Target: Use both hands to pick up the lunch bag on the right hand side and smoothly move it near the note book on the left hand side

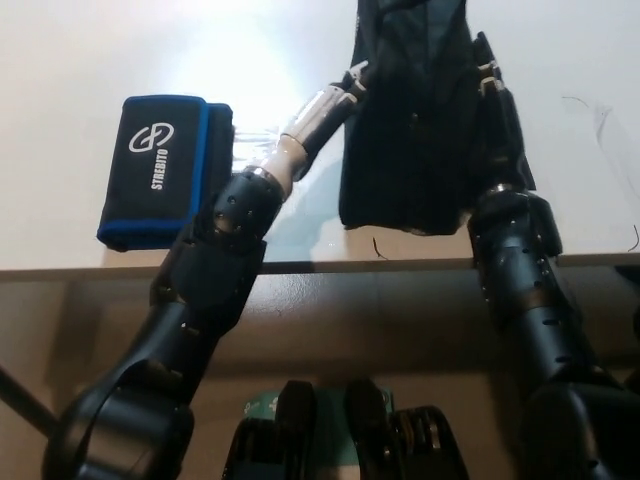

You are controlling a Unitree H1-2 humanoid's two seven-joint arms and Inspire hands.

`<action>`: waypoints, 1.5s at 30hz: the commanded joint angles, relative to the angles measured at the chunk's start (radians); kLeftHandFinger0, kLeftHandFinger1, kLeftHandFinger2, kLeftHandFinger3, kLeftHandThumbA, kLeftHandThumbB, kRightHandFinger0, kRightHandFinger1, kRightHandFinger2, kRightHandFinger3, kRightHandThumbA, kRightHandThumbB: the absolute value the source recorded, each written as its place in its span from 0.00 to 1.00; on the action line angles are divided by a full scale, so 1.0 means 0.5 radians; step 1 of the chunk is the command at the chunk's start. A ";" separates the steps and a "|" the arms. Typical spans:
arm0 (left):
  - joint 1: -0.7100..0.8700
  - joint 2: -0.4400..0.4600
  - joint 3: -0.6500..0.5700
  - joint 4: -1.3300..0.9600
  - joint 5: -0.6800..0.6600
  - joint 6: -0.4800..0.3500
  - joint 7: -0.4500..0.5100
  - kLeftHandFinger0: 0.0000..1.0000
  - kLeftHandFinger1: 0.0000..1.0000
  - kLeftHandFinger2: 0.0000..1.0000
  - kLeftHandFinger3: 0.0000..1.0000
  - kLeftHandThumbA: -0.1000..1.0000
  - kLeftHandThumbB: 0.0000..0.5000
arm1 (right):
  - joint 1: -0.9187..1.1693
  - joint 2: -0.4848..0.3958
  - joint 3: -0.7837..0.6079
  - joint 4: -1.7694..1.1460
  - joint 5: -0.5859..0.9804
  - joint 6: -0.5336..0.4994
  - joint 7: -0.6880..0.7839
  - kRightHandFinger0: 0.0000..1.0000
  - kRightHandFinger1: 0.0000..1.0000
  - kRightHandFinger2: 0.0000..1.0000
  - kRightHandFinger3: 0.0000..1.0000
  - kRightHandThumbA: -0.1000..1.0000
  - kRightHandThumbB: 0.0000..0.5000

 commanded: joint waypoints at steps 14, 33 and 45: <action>0.250 0.145 0.185 -0.615 -0.101 0.005 0.009 1.00 1.00 1.00 1.00 1.00 0.65 | -0.213 0.196 0.113 0.148 -0.060 -0.005 0.147 1.00 1.00 1.00 1.00 1.00 0.51; 0.452 0.189 0.384 -0.902 -0.232 0.051 0.024 1.00 1.00 1.00 1.00 1.00 0.63 | -0.340 0.345 0.102 0.322 -0.031 0.038 0.093 1.00 1.00 1.00 1.00 1.00 0.50; 0.498 0.211 0.413 -0.899 -0.266 0.020 0.011 1.00 1.00 1.00 1.00 1.00 0.58 | -0.368 0.375 0.078 0.368 -0.013 0.064 0.088 1.00 1.00 1.00 1.00 1.00 0.51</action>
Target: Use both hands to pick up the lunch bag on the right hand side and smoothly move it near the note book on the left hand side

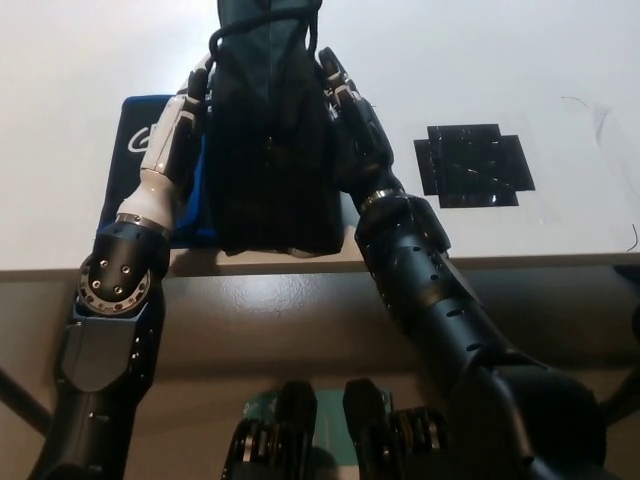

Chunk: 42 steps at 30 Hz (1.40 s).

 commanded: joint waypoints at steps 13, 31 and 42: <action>0.007 0.243 -0.147 -0.051 0.391 -0.038 0.120 1.00 1.00 1.00 1.00 1.00 0.76 | 0.026 -0.198 1.021 -0.080 -1.410 -0.577 -1.111 1.00 1.00 1.00 1.00 1.00 0.74; 0.148 0.432 -0.169 -0.252 0.512 -0.015 0.082 1.00 1.00 1.00 1.00 1.00 0.92 | 0.419 -0.346 0.679 -0.862 -0.866 -0.577 -0.505 1.00 1.00 1.00 1.00 1.00 0.68; 0.388 0.514 -0.082 -0.566 0.350 -0.020 -0.018 1.00 1.00 1.00 1.00 1.00 0.79 | 0.863 -0.454 0.661 -1.677 -0.742 -0.308 -0.401 1.00 1.00 1.00 1.00 1.00 0.73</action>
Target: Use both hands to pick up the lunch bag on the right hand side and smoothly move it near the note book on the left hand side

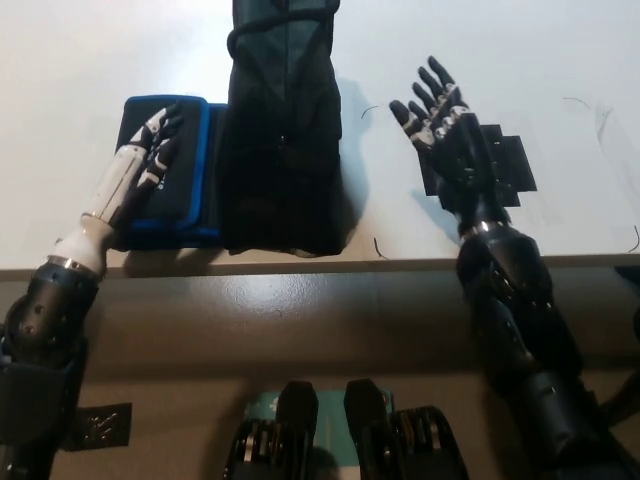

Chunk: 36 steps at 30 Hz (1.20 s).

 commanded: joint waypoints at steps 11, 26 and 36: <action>0.570 0.112 0.190 -0.668 -0.293 -0.202 -0.009 1.00 1.00 1.00 1.00 1.00 0.72 | 0.729 -0.278 0.006 -1.077 0.037 0.026 0.178 1.00 1.00 1.00 1.00 1.00 0.69; 0.748 0.067 0.380 -0.275 -0.405 -0.436 0.018 0.90 0.82 0.85 1.00 1.00 0.46 | 0.935 -0.281 -0.050 -0.866 -0.193 -0.254 0.052 1.00 1.00 1.00 1.00 1.00 0.58; 0.692 0.055 0.370 0.012 -0.361 -0.436 0.046 0.91 0.91 0.88 1.00 1.00 0.41 | 0.903 -0.241 -0.106 -0.701 -0.300 -0.254 0.051 1.00 1.00 1.00 1.00 1.00 0.55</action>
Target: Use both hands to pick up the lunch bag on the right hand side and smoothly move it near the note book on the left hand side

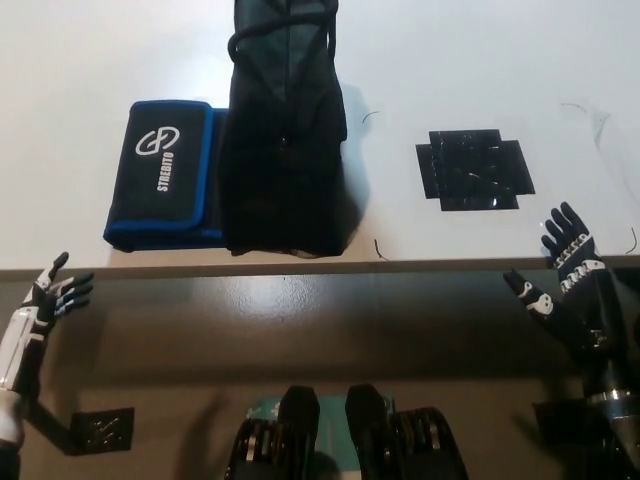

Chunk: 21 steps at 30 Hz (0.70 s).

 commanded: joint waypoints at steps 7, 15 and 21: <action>-0.034 0.026 -0.004 0.037 -0.018 -0.106 0.012 1.00 1.00 1.00 1.00 1.00 0.48 | 0.035 0.035 -0.021 -0.123 -0.121 -0.134 0.030 1.00 1.00 1.00 1.00 1.00 0.56; 0.116 -0.019 -0.001 -0.083 -0.088 -0.106 -0.035 1.00 1.00 1.00 1.00 1.00 0.55 | 0.160 0.046 0.059 -0.198 -0.072 -0.134 0.165 1.00 1.00 1.00 1.00 1.00 0.57; 0.176 -0.048 -0.009 -0.127 -0.122 -0.106 -0.066 1.00 1.00 1.00 1.00 1.00 0.54 | 0.175 0.035 0.075 -0.192 -0.063 -0.134 0.202 1.00 1.00 1.00 1.00 1.00 0.54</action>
